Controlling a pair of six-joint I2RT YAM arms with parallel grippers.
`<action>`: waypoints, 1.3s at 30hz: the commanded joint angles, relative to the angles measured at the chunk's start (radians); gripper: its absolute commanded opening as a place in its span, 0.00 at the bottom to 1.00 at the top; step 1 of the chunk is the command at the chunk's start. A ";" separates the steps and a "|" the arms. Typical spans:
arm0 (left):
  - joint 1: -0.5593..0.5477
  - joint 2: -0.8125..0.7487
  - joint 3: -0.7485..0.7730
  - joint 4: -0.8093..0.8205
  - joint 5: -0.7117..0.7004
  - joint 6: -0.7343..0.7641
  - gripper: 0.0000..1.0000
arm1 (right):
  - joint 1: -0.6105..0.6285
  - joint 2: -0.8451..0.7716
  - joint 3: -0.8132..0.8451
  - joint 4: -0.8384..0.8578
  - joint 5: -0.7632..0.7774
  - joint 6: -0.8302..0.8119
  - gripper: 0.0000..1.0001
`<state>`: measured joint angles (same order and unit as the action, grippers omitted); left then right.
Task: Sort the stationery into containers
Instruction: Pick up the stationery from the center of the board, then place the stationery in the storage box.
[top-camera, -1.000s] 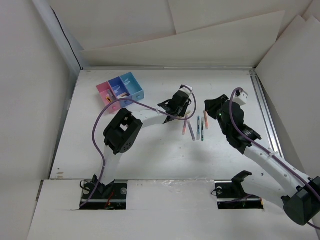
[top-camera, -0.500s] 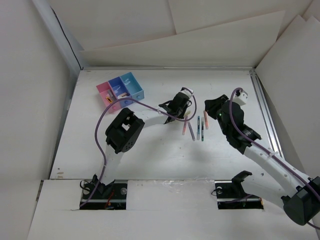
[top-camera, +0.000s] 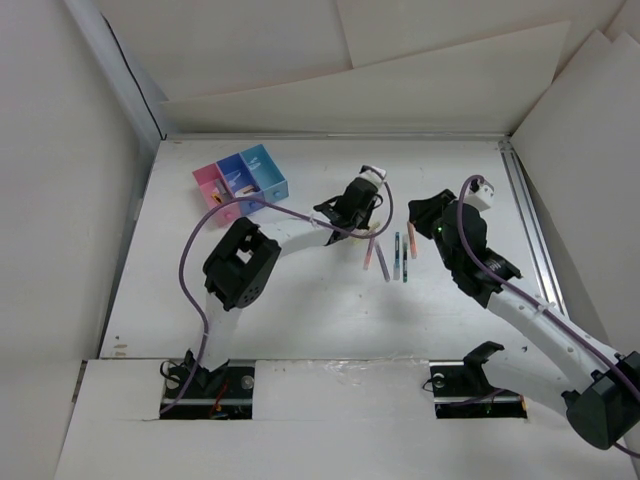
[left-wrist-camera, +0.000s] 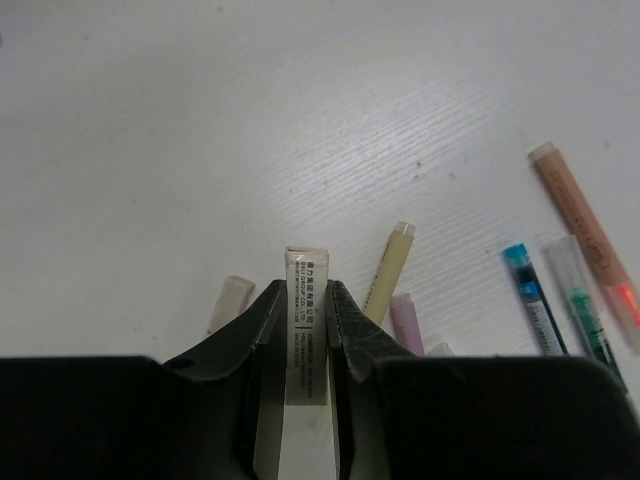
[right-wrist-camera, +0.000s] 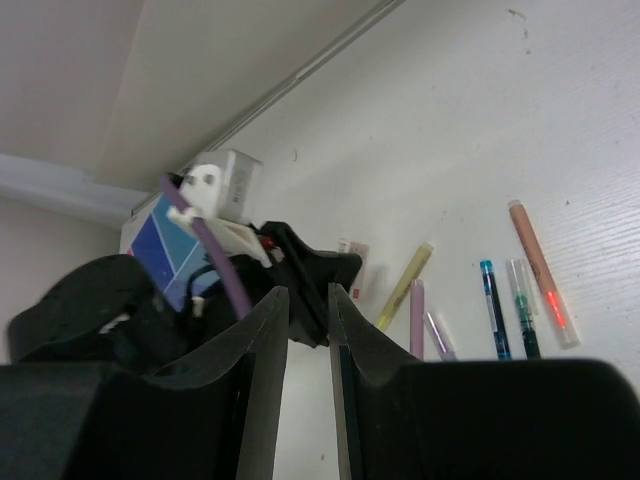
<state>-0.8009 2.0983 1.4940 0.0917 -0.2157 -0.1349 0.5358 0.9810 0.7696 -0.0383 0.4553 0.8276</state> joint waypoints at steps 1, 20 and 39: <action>0.000 -0.145 0.029 0.045 -0.050 -0.017 0.06 | -0.007 0.001 0.002 0.015 -0.006 0.004 0.29; 0.575 -0.288 -0.025 -0.107 -0.143 -0.532 0.10 | -0.007 0.010 0.011 0.015 -0.053 0.004 0.30; 0.654 -0.165 0.052 -0.182 -0.208 -0.532 0.51 | -0.007 0.019 0.011 0.015 -0.063 0.004 0.31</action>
<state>-0.1547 1.9793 1.4944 -0.0967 -0.4038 -0.6651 0.5358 1.0012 0.7696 -0.0395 0.3985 0.8307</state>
